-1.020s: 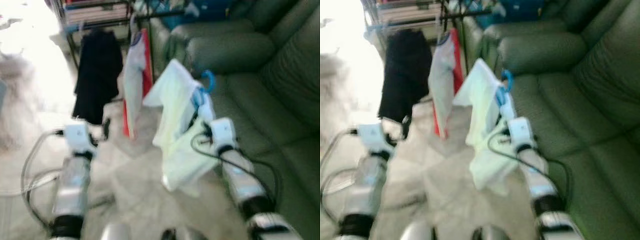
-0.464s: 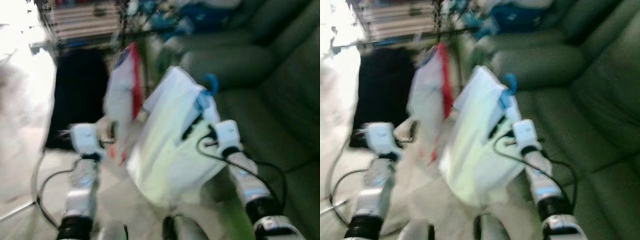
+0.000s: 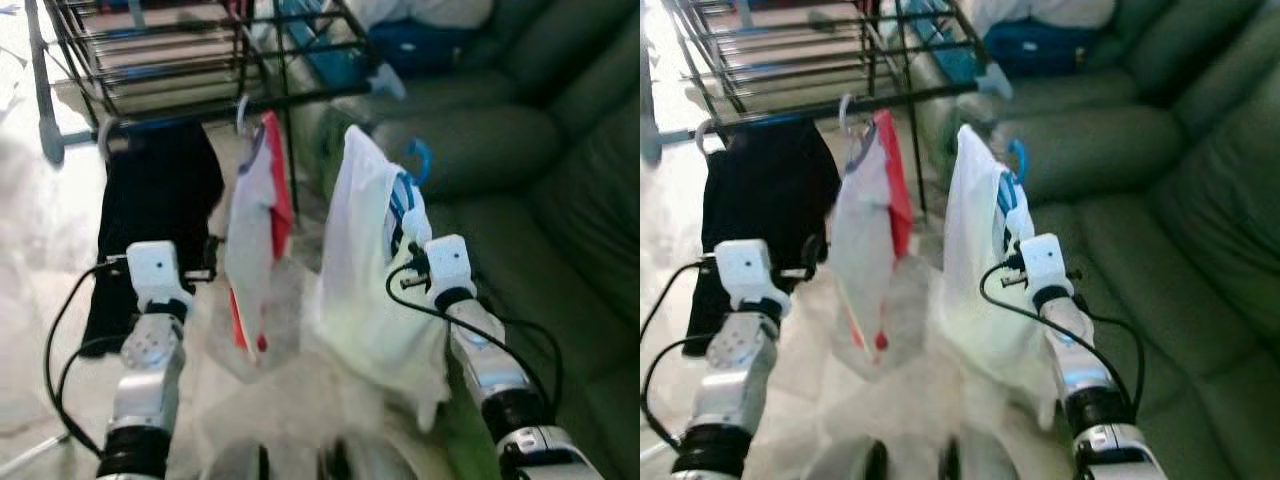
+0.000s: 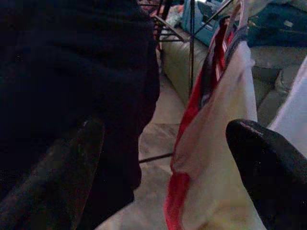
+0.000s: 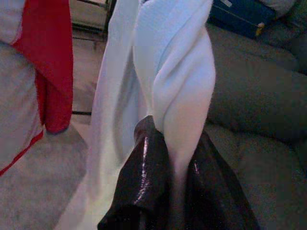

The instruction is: Hang hanger

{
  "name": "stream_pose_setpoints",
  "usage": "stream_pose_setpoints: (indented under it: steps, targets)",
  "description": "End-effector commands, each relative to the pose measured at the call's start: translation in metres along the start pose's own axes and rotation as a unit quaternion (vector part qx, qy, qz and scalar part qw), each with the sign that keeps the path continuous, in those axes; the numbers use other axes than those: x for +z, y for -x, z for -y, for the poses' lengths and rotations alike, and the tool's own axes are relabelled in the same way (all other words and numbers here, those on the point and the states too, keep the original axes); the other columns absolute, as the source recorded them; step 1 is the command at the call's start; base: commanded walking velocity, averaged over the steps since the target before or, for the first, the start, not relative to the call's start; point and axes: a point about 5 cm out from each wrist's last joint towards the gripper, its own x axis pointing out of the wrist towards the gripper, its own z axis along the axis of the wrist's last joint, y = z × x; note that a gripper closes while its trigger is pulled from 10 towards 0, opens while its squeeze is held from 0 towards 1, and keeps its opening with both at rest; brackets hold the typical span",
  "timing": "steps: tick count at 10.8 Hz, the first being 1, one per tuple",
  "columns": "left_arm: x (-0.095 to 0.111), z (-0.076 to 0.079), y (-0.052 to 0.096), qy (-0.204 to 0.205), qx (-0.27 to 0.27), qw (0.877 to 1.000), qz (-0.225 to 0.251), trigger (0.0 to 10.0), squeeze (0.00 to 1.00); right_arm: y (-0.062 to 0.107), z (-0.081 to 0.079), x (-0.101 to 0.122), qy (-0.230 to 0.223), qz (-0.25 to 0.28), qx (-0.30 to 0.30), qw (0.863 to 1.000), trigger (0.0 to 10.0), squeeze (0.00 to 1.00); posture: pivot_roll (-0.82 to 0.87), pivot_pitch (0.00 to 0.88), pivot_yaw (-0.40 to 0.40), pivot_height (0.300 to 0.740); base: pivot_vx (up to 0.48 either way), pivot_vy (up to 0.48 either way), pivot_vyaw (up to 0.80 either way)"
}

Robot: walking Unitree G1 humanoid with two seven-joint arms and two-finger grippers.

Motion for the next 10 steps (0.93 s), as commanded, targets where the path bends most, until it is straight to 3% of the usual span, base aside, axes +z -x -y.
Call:
stream_pose_setpoints:
  steps: [1, 5, 10]
  targets:
    - [-0.003, 0.002, 0.003, -0.011, -0.005, 1.000, -0.007, 10.0, 0.00, -0.004, 0.006, 0.013, -0.012, 0.029, -0.016, 0.999, 10.0, 0.00, 0.05, 0.099, -0.083, 0.740, 0.334, 0.345, 0.00]
    - [-0.003, 0.005, 0.003, -0.014, -0.010, 1.000, -0.008, 10.0, 0.00, -0.010, 0.013, 0.020, -0.007, 0.040, -0.029, 0.999, 10.0, 0.00, 0.06, 0.109, -0.080, 0.740, 0.334, 0.345, 0.00]
    - [-0.007, 0.009, 0.015, -0.029, -0.022, 0.999, -0.016, 10.0, 0.00, -0.019, 0.049, 0.024, -0.008, 0.013, -0.126, 0.992, 10.0, 0.00, 0.08, 0.137, -0.083, 0.740, 0.067, 0.000, 0.00]
